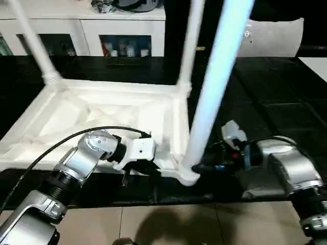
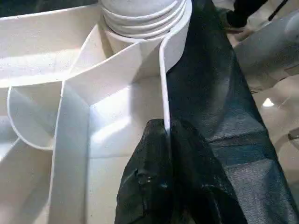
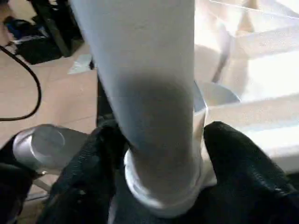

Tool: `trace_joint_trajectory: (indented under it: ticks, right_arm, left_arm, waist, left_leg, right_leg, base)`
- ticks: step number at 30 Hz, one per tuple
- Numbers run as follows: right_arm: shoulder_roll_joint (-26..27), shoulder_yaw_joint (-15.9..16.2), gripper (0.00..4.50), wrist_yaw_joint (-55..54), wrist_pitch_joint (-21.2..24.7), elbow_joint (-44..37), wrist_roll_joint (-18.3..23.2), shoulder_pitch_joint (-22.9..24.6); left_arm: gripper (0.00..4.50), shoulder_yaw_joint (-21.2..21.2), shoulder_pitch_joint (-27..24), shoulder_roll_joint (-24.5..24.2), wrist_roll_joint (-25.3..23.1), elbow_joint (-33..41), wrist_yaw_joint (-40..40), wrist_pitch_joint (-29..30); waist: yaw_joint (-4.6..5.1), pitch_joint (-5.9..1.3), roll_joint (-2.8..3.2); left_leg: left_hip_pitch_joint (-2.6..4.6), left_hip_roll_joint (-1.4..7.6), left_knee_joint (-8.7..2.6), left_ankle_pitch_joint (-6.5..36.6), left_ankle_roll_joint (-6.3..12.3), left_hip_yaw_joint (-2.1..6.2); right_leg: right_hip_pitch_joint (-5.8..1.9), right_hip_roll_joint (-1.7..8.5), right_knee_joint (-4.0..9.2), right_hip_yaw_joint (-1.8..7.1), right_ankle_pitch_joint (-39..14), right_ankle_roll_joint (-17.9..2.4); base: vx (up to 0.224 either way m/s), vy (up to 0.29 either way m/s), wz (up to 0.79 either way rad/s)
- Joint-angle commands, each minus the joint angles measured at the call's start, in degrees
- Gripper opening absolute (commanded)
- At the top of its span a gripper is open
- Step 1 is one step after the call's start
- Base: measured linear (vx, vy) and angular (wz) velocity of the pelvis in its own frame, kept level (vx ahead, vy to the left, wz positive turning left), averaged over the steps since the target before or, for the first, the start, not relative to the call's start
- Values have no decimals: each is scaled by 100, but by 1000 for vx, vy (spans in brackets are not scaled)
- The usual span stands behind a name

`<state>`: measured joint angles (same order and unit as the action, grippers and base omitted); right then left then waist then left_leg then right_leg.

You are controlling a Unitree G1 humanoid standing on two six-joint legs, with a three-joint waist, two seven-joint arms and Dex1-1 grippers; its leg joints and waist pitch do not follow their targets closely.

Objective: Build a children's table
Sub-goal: Rotate leg to tighten

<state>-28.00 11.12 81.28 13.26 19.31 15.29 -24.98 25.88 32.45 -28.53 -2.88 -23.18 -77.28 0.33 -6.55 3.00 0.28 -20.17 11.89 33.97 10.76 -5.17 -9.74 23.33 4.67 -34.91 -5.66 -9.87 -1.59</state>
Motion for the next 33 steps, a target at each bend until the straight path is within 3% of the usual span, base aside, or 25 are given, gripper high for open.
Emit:
trace_joint_trajectory:
  ticks: [1, 9, 10, 14, 16, 18, 19, 20, 24, 28, 30, 32, 33]
  right_arm:
    - [-26, 40, 256, 66, -40, 7, 32, -68]
    - [-16, 29, 199, 129, 255, -135, 179, 52]
    - [-10, 8, 199, 100, 304, -181, 212, 89]
    - [190, -20, 196, -435, 632, -468, 227, 276]
    - [515, -92, 196, -1190, 792, -445, 59, 265]
    - [893, -231, 196, -2063, 884, -266, -132, 151]
    - [948, -249, 196, -2206, 878, -215, -180, 123]
    - [1030, -276, 196, -2421, 869, -139, -251, 81]
    - [1638, -580, 193, -3973, 1051, 384, -566, -228]
    - [2177, -880, 193, -5145, 1040, 838, -699, -454]
    - [2442, -941, 193, -5437, 617, 1046, -756, -517]
    - [2481, -937, 262, -5435, 546, 1039, -763, -508]
    - [2489, -940, 261, -5440, 520, 1030, -771, -502]
  left_arm:
    - [0, 217, 95, 33, -76, 114, -158, -126]
    - [0, 160, 78, 64, -29, 69, -210, -100]
    - [0, 109, 65, 102, 30, 86, -173, 28]
    - [0, -125, 71, 416, 150, 220, 374, 834]
    - [0, -310, 72, 761, 257, 351, 862, 1389]
    - [0, -508, 78, 1173, 381, 502, 1387, 1951]
    - [0, -515, 82, 1222, 379, 516, 1448, 2008]
    - [0, -526, 89, 1295, 376, 537, 1539, 2094]
    - [0, -618, 237, 1837, 174, 451, 2333, 2520]
    - [0, -944, 475, 2385, 153, 198, 3209, 2729]
    - [0, -996, 582, 2520, -22, 92, 3667, 2723]
    - [0, -1002, 584, 2514, -51, 92, 3719, 2728]
    - [0, -1001, 578, 2501, -72, 98, 3728, 2733]
  waist:
    - [30, -387, -44]
    - [21, -391, -38]
    - [17, -388, -11]
    - [8, -377, -36]
    - [61, -330, -49]
    - [82, -333, -62]
    - [112, -338, -71]
    - [182, -335, -78]
    - [403, -353, -85]
    - [434, -382, -59]
    - [415, -410, -43]
    - [394, -443, -36]
    - [386, -443, -34]
  left_leg:
    - [-4, 130, -369, 1050, 327, -5]
    - [-3, 127, -369, 1022, 305, -7]
    - [-4, 127, -370, 1033, 292, -6]
    - [13, 127, -380, 1075, 267, -5]
    - [24, 109, -395, 1272, 177, -4]
    - [51, 58, -365, 1307, 93, 5]
    - [37, 51, -361, 1285, 82, 8]
    - [-34, 43, -379, 1239, 77, 33]
    - [-42, 17, -349, 1193, 156, 26]
    - [-55, -1, -327, 978, 223, 14]
    - [-76, 36, -340, 785, 279, 21]
    - [-93, 50, -331, 588, 351, 21]
    - [-93, 60, -324, 486, 423, 12]
  right_leg:
    - [-333, 341, 466, 291, -1819, -889]
    - [-337, 337, 461, 292, -1765, -883]
    - [-338, 341, 458, 294, -1771, -891]
    - [-334, 341, 481, 294, -1864, -868]
    - [-307, 340, 539, 267, -2420, -733]
    - [-294, 359, 620, 234, -2984, -519]
    - [-302, 363, 622, 232, -3038, -469]
    - [-344, 352, 621, 207, -3071, -370]
    - [-315, 323, 634, 206, -2847, -415]
    - [-314, 308, 616, 211, -2565, -504]
    - [-332, 308, 553, 232, -1991, -642]
    - [-362, 302, 466, 251, -1395, -833]
    - [-359, 302, 436, 262, -1042, -970]
  base:
    - [0, 0, 0]
    - [0, 0, 0]
    - [0, 0, 0]
    - [0, 0, 0]
    - [0, 0, 0]
    - [0, 0, 0]
    - [0, 0, 0]
    - [0, 0, 0]
    - [0, 0, 0]
    - [0, 0, 0]
    - [0, 0, 0]
    - [0, 0, 0]
    - [0, 0, 0]
